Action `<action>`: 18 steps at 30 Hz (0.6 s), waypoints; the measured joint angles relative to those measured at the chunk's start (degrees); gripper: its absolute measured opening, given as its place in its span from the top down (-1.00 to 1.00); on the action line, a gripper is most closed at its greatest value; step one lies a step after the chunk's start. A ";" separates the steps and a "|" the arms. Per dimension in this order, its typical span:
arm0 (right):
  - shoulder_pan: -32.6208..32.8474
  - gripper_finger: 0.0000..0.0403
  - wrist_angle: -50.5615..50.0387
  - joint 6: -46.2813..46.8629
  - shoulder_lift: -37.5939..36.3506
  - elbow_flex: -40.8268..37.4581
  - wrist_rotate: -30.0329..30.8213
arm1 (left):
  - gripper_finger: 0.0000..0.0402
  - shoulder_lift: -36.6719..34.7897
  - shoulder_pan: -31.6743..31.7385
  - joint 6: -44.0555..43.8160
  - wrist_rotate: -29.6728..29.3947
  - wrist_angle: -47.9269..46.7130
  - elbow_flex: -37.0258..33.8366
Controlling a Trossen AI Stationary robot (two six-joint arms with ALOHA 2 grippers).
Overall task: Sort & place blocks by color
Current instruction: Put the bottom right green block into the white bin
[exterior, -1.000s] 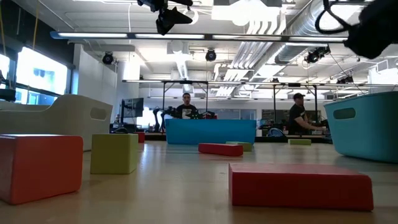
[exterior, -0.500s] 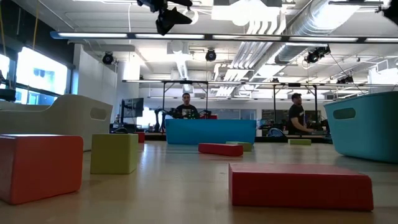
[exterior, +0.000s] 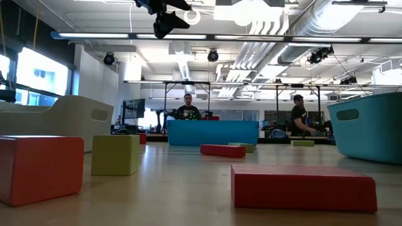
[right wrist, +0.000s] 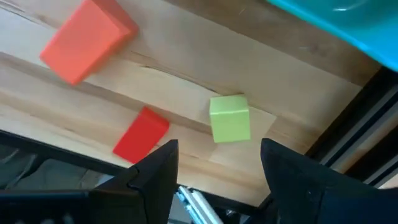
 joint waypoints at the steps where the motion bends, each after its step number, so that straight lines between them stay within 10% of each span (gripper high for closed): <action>1: 0.34 -0.07 0.02 0.00 0.43 0.00 -0.02 | -0.10 0.00 -0.01 -0.29 -0.07 0.00 0.00; 18: 4.41 -0.07 2.30 -0.58 9.05 0.00 0.25 | -0.10 0.00 -1.92 -3.58 -7.05 0.04 0.00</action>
